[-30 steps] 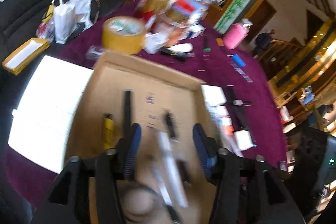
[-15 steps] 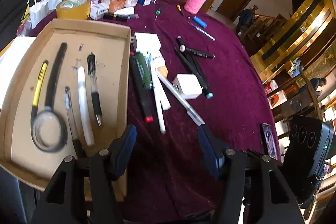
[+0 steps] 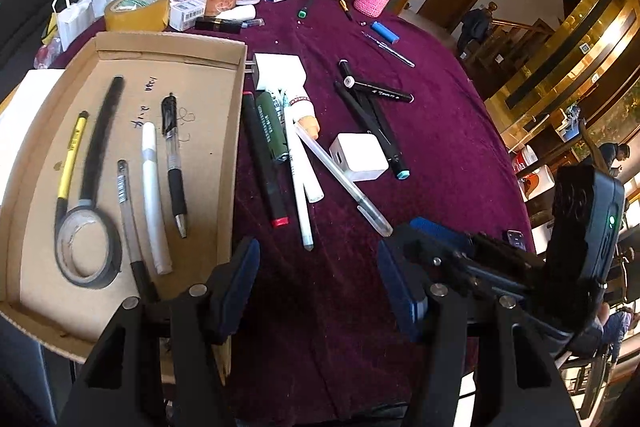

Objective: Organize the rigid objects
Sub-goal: 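Grasp a clear plastic tube with the right tool while the left tool grasps a white teal-tipped pen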

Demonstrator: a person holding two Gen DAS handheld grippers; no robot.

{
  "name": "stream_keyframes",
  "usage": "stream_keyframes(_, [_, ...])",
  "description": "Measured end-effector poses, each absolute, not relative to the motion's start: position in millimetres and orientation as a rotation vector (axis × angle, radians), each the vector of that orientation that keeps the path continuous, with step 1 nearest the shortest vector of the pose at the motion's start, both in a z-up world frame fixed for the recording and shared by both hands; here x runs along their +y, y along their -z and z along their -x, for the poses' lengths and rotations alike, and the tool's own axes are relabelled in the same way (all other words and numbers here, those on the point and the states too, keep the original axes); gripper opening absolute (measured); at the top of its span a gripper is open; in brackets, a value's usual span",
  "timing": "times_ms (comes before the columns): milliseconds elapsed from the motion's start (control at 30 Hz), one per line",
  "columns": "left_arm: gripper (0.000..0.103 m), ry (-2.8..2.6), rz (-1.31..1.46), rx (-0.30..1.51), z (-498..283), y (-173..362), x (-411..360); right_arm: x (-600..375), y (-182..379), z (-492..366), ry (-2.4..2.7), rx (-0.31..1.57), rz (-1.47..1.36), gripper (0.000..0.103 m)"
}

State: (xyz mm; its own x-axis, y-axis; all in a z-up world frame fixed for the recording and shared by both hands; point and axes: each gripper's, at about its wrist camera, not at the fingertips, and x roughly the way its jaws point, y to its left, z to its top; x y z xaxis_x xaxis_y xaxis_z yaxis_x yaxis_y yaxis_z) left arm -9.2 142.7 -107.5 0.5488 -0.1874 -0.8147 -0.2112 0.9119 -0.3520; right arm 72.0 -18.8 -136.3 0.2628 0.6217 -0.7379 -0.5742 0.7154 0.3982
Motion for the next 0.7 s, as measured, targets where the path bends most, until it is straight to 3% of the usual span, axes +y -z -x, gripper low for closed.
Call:
stream_keyframes(333, [0.06, -0.003, 0.459, 1.038, -21.2, 119.2, 156.4, 7.1, 166.8, -117.9, -0.786, 1.13, 0.023, 0.032])
stream_keyframes(400, [0.06, -0.006, 0.46, 1.047, -25.5, 120.6, 157.6, 11.4, 170.4, -120.3, -0.787, 1.126, 0.034, 0.022])
stream_keyframes(500, [0.06, 0.001, 0.448, 1.057, -34.3, 122.4, 155.9, 15.2, 175.0, -119.9, -0.803, 1.132, 0.037, 0.016])
stream_keyframes(700, [0.043, 0.014, 0.416, 1.099, -61.7, 131.7, 150.7, 12.0, 175.7, -108.4, -0.83, 1.119, 0.043, 0.013])
